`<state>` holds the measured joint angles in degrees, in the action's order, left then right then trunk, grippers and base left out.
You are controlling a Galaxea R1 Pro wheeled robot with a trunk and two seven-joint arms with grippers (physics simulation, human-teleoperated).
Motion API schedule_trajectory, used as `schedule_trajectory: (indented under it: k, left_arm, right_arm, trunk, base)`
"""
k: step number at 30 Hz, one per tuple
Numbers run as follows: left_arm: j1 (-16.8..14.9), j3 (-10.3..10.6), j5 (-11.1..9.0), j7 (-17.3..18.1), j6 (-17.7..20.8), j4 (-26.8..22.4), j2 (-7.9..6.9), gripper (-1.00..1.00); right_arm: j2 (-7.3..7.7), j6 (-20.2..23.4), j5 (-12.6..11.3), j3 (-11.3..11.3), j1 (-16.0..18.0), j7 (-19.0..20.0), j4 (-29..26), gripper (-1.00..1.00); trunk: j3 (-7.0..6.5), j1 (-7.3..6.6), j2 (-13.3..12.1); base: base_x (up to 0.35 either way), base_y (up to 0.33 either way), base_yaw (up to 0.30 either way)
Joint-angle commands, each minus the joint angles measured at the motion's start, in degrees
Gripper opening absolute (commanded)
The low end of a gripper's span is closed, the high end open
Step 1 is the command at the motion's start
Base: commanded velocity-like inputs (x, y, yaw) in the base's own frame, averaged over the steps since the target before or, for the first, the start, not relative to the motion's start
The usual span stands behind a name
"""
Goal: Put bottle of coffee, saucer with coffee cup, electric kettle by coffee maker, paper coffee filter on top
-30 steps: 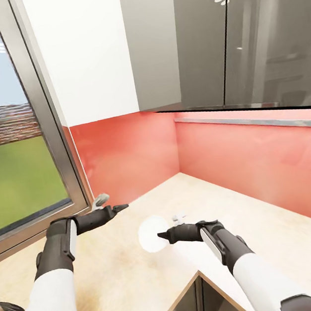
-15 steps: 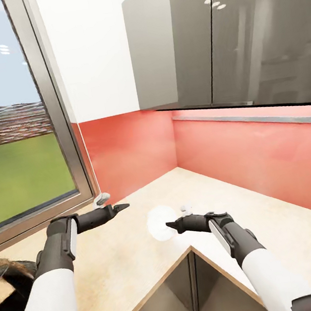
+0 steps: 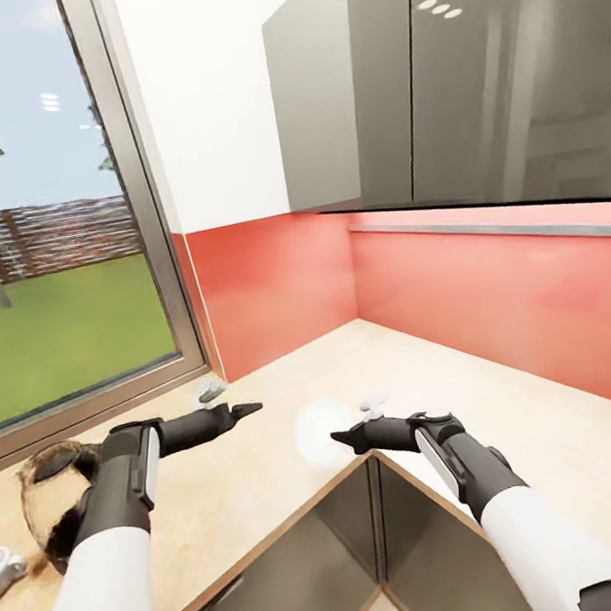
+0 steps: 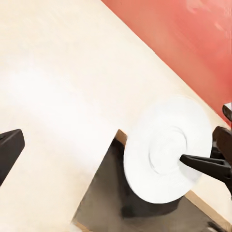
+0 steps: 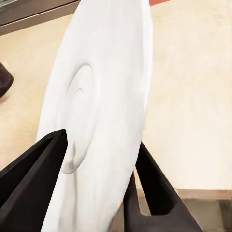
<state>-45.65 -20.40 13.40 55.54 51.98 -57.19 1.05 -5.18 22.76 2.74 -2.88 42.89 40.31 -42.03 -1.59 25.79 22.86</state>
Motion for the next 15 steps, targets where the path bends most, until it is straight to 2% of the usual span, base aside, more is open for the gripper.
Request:
schedule_trajectory:
  k: [1,3,9,13,15]
  left_arm:
    - [-0.05,1.15,0.75,0.5,0.36,-0.03,0.04,1.0]
    - [-0.05,1.78,0.75,0.47,0.39,-0.03,0.02,1.0]
    - [0.34,1.84,0.55,0.6,0.43,-0.03,0.0,1.0]
    - [3.45,1.33,0.29,0.9,0.11,-0.59,-0.18,1.0]
    - [7.04,1.13,0.05,1.79,-0.1,-1.77,-0.29,1.0]
  right_arm:
    - [-0.01,0.27,0.25,0.06,0.01,0.21,-0.08,-1.0]
    - [-0.01,0.27,0.25,0.06,0.01,0.21,-0.07,-1.0]
    - [-0.01,0.27,0.28,0.06,0.01,0.21,-0.07,-1.0]
    - [-0.01,0.26,0.33,0.11,0.01,0.14,-0.07,-1.0]
    - [0.05,0.26,0.34,0.14,0.01,0.08,-0.07,-1.0]
  trunk:
    - [0.03,0.0,0.06]
    - [0.03,0.0,0.06]
    - [0.03,0.0,0.06]
    - [0.03,0.0,0.06]
    - [0.03,0.0,0.06]
  base:
    - [-0.264,-0.193,0.002]
    - [-0.258,-0.196,0.001]
    - [-0.264,-0.188,0.0]
    - [-0.303,-0.123,0.0]
    - [-0.317,-0.083,0.0]
